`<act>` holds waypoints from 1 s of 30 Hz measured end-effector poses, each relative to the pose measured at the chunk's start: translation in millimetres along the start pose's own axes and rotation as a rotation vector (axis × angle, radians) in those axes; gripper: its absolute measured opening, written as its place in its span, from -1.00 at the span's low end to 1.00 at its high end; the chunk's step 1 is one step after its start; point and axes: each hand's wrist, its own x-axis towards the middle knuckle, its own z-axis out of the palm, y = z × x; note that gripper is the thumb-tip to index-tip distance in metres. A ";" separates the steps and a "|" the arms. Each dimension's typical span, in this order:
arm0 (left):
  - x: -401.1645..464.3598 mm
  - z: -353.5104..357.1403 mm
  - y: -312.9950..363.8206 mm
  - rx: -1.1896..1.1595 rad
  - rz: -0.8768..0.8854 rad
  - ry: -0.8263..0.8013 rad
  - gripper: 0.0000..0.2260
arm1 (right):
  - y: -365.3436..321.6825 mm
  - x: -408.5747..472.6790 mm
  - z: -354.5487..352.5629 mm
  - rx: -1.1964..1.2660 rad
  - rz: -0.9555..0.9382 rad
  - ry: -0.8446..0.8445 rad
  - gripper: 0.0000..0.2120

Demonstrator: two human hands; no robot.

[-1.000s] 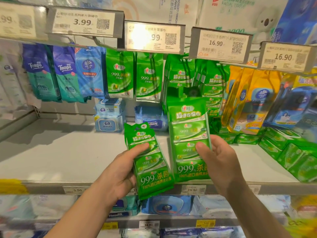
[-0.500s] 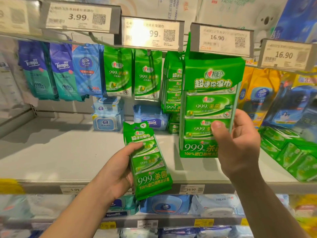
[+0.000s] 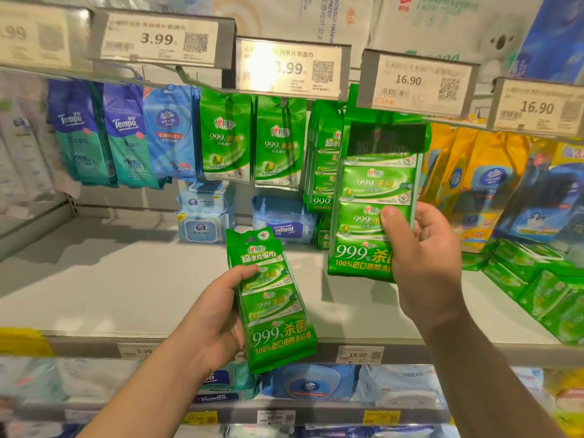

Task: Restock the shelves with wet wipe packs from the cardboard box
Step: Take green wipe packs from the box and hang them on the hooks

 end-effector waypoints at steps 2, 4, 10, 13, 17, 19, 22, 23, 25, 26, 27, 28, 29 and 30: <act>0.5 -2.1 0.1 0.000 0.002 0.001 -0.71 | 1.4 1.5 1.0 0.001 0.023 -0.006 -0.87; 0.6 -3.6 0.8 -0.003 0.004 0.003 -0.70 | 2.3 1.6 2.6 0.028 0.051 -0.022 -0.83; -1.6 -5.4 3.6 -0.019 -0.009 -0.004 -0.68 | 17.8 -4.5 -1.1 0.102 0.147 -0.107 -0.76; -0.2 -8.0 4.9 -0.016 -0.028 -0.009 -0.63 | 34.8 -7.8 -4.9 0.020 0.196 -0.134 -0.68; -0.5 -7.5 7.7 -0.019 -0.015 -0.001 -0.62 | 54.3 -9.5 -4.8 -0.003 0.240 -0.132 -0.70; -1.2 -7.5 8.8 -0.024 -0.008 0.004 -0.64 | 57.7 -8.6 -2.0 0.026 0.227 -0.119 -0.71; -1.2 -9.4 9.8 -0.029 0.001 0.006 -0.66 | 58.5 -5.6 1.7 0.058 0.202 -0.109 -0.69; -1.4 -10.1 9.7 -0.032 0.003 0.006 -0.66 | 59.0 -3.7 2.8 0.062 0.194 -0.113 -0.68; -2.1 -11.9 9.8 -0.039 0.004 0.010 -0.67 | 60.2 0.8 5.9 0.057 0.177 -0.124 -0.68; -2.6 -12.3 9.7 -0.040 0.003 0.010 -0.67 | 60.8 3.5 8.0 0.051 0.172 -0.122 -0.69; -3.0 -13.0 9.3 -0.038 0.001 0.011 -0.67 | 61.8 6.9 10.1 0.042 0.170 -0.115 -0.70; -3.6 -13.5 8.9 -0.033 -0.002 0.015 -0.67 | 62.1 10.5 12.3 0.029 0.173 -0.105 -0.72; -3.8 -14.3 8.3 -0.029 -0.005 0.021 -0.67 | 63.5 14.8 13.9 0.013 0.176 -0.095 -0.74; -4.0 -15.1 7.9 -0.025 -0.008 0.025 -0.67 | 64.5 19.2 14.8 -0.003 0.180 -0.086 -0.76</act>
